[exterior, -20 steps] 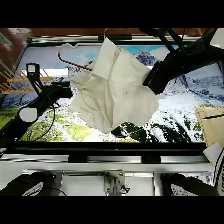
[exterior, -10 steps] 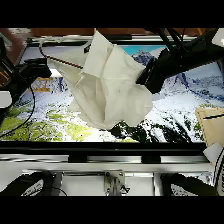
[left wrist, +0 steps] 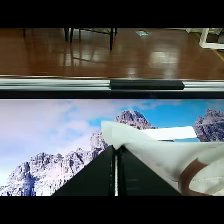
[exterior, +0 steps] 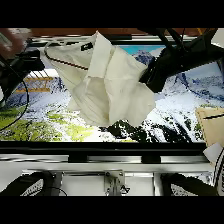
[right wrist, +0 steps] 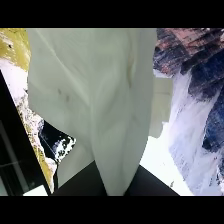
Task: Fold the shirts.
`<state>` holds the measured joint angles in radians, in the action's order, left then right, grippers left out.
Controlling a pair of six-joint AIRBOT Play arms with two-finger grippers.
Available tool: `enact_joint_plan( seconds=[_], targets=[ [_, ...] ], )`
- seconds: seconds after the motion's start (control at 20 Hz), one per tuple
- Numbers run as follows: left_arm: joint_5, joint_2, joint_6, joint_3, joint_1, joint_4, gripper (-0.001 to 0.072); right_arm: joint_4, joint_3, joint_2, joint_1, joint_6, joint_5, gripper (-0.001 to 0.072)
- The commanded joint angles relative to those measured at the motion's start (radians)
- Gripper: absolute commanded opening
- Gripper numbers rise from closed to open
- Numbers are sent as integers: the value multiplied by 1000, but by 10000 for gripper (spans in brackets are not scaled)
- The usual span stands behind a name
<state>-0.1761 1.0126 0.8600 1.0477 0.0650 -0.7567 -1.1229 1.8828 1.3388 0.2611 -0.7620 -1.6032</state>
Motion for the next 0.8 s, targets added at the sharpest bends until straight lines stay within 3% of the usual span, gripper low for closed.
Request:
enact_joint_plan(
  seconds=[0.0,0.4,0.55,0.75],
  targets=[
    [-21,-1,0,29,-2,0,47,-50,0,0,0,19,5,73],
    [-71,-55,-3,56,18,1,47,-163,0,1,0,20,23,73],
    [-66,-80,-3,56,100,2,47,-158,0,1,1,19,44,73],
    [45,-86,-3,85,245,1,47,-158,0,1,1,-9,35,73]
  ],
)
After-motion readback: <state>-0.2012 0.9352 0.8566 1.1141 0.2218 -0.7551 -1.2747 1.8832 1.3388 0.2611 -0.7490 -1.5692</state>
